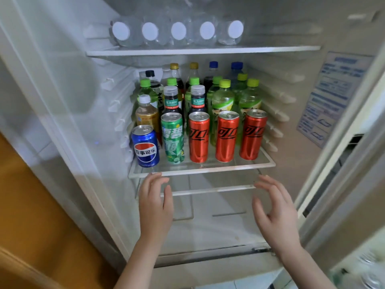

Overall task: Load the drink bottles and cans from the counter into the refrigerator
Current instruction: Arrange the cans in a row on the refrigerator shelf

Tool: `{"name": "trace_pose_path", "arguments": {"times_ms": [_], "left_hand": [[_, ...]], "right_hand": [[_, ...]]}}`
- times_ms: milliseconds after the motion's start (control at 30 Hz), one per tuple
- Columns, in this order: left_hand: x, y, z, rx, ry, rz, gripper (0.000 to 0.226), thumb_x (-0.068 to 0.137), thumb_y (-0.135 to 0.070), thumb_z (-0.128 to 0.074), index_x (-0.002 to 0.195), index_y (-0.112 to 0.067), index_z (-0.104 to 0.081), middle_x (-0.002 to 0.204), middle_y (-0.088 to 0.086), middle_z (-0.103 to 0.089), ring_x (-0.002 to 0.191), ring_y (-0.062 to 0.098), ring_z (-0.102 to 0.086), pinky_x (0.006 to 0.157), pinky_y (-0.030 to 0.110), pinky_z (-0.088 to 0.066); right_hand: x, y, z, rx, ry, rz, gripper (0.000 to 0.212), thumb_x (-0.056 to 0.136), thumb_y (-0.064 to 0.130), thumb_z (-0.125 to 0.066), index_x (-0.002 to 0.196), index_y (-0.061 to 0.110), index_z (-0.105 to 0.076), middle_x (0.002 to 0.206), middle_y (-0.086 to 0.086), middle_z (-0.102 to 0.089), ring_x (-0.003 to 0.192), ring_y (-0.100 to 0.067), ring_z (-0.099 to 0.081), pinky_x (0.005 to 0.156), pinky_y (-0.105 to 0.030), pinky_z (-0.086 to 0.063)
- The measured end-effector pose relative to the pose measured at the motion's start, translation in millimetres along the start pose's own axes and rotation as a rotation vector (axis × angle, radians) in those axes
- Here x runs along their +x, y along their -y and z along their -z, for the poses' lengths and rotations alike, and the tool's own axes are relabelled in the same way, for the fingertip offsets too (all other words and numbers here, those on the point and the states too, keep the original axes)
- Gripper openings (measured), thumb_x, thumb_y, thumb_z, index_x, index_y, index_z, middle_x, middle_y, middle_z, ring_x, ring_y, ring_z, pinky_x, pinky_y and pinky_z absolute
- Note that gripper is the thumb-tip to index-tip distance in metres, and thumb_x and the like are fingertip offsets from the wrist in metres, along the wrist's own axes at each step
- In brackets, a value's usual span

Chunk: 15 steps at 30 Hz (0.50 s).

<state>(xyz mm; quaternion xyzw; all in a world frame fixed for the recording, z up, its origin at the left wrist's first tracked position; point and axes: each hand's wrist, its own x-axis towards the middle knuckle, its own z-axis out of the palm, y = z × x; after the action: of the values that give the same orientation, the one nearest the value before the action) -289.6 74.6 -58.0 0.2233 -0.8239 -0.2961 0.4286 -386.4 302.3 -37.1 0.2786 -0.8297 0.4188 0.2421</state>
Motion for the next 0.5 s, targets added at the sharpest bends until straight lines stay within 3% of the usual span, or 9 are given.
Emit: {"name": "trace_pose_path", "arguments": {"times_ms": [100,200,267,400,500], "left_hand": [[-21.9,-17.3,0.4,0.002,0.088,-0.021,0.014,0.092,-0.007,-0.055,0.101,-0.011,-0.065,0.107,-0.007,-0.057,0.107,0.016,-0.053,0.094,0.019,-0.034],[-45.0,-42.0,-2.7,-0.042,0.127,-0.059,0.016,0.091,-0.014,-0.051,0.098,-0.010,-0.065,0.098,-0.007,-0.061,0.096,0.013,-0.056,0.085,0.015,-0.036],[-60.5,-60.6,-6.9,-0.057,0.145,-0.057,0.011,0.091,-0.007,-0.056,0.096,-0.009,-0.065,0.095,-0.008,-0.061,0.093,0.014,-0.058,0.083,0.015,-0.037],[-95.4,-102.0,-10.8,-0.047,0.216,-0.008,0.012,0.091,-0.006,-0.058,0.095,-0.014,-0.065,0.092,-0.012,-0.061,0.092,0.010,-0.057,0.081,0.013,-0.037],[-125.4,-129.0,-3.8,-0.083,0.232,-0.004,0.011,0.092,-0.012,-0.057,0.096,-0.020,-0.065,0.094,-0.015,-0.063,0.092,0.004,-0.059,0.083,0.015,-0.042]], "right_hand": [[-7.0,4.2,46.6,-0.026,-0.101,0.073,0.026,0.082,0.021,-0.048,0.094,0.005,-0.066,0.110,-0.007,-0.061,0.109,-0.022,-0.052,0.100,-0.014,-0.028],[-11.7,0.5,92.4,-0.095,-0.215,0.150,0.020,0.081,0.016,-0.053,0.090,0.004,-0.067,0.104,-0.010,-0.062,0.100,-0.028,-0.055,0.094,-0.025,-0.033],[-15.4,-4.8,123.2,-0.109,-0.261,0.196,0.016,0.081,0.012,-0.055,0.089,0.004,-0.066,0.103,-0.011,-0.061,0.097,-0.029,-0.055,0.089,-0.030,-0.036],[-28.9,-18.7,183.9,-0.208,-0.378,0.247,0.013,0.079,0.007,-0.057,0.086,0.003,-0.067,0.101,-0.012,-0.064,0.091,-0.025,-0.053,0.085,-0.025,-0.033],[-43.4,-28.7,224.5,-0.219,-0.484,0.283,0.011,0.077,0.003,-0.057,0.083,0.001,-0.066,0.099,-0.015,-0.065,0.090,-0.025,-0.052,0.091,-0.022,-0.031]]}}
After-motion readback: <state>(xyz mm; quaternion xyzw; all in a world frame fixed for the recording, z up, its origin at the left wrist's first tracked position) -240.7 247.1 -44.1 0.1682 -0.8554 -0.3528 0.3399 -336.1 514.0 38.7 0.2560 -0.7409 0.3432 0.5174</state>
